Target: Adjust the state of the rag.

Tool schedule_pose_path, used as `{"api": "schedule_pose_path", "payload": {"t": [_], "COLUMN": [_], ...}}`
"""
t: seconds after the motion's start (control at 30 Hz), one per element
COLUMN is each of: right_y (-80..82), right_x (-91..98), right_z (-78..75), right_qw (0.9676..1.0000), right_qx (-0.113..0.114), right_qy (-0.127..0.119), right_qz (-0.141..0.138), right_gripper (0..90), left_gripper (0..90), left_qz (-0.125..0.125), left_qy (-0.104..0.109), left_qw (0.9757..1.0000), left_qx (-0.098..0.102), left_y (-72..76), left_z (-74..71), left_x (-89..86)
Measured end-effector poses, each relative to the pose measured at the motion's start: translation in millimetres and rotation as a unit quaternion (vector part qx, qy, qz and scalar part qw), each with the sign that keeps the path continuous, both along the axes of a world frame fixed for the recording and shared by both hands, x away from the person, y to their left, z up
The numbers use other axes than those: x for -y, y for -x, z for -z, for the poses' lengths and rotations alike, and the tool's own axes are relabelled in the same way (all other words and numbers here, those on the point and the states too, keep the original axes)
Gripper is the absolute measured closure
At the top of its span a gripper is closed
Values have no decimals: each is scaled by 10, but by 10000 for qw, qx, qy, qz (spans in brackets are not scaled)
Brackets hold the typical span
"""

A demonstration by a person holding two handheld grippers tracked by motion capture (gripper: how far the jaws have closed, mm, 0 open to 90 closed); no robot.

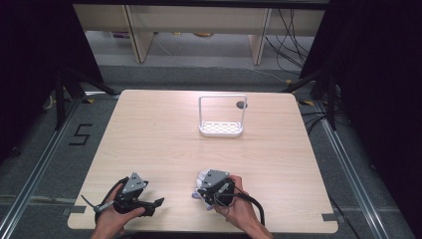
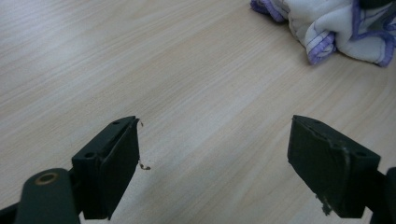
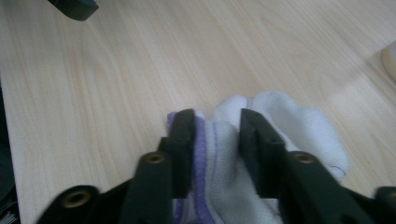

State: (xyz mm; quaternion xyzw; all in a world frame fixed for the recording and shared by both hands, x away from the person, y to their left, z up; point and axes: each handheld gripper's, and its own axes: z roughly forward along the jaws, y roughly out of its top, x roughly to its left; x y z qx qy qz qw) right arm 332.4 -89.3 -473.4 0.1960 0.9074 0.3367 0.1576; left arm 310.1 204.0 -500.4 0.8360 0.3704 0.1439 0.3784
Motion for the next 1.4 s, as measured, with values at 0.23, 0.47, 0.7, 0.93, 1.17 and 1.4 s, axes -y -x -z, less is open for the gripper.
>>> {"api": "schedule_pose_path", "payload": {"t": [0.23,0.47,0.7,0.93,1.17,1.4], "right_y": [-47,-62,-68,-79,-87,-105], "right_x": [252,459,585,566,562,538], "right_z": [-297,-568,-664,-681,-688,-688], "right_qw": [9967,9914,9858,9859,9856,9856], "right_qx": [-144,-55,-103,-16,-235,-210], "right_qy": [-794,-1303,-1637,-1644,-1623,-1629], "right_qz": [36,123,349,313,420,410], "right_gripper": [800,812,813,814,813,813], "left_gripper": [165,182,208,190,167,178], "left_qz": [30,344,673,1069,1212,1185], "left_qy": [169,395,749,1042,1307,1288], "left_qw": [9999,9986,9949,9887,9834,9838], "left_qx": [7,-15,-93,98,350,393], "left_y": [3,39,102,207,260,208], "left_z": [11,-1,20,-54,-184,-207], "left_x": [44,120,290,607,960,1160]}}
